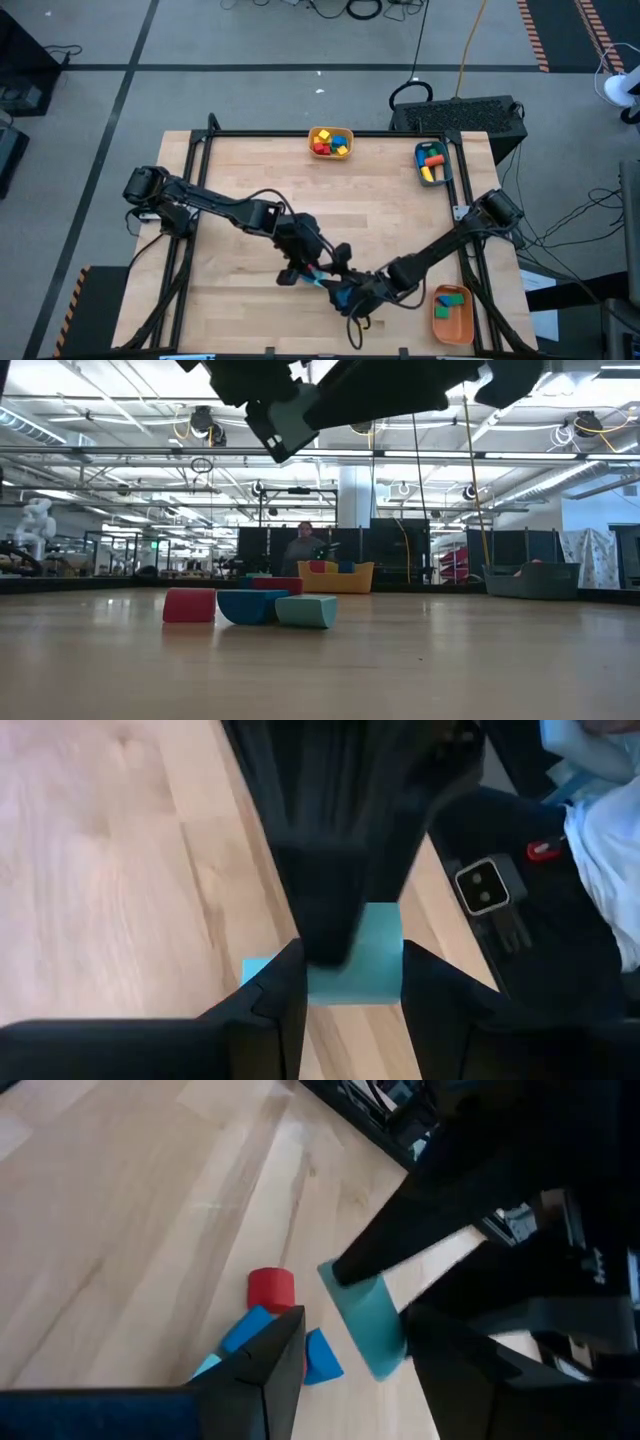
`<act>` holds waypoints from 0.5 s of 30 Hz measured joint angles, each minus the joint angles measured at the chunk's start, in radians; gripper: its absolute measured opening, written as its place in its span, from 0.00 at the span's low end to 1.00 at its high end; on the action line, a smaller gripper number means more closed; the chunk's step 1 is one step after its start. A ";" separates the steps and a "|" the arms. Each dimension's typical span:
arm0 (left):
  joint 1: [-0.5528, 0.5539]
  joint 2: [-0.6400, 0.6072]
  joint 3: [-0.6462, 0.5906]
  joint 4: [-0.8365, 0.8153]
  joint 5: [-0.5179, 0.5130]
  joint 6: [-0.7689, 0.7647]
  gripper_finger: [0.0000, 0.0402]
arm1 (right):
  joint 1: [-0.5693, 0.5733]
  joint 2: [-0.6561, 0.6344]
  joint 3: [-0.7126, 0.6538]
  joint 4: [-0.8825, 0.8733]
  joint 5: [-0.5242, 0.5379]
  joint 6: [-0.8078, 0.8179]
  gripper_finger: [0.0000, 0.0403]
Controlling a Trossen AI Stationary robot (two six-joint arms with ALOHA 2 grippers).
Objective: Sort blocks by size
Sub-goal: Put the light blue half circle block into the orange bin
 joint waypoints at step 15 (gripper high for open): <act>0.000 0.003 -0.002 0.039 -0.004 0.000 0.32 | -0.022 0.032 0.002 0.061 -0.040 -0.107 0.32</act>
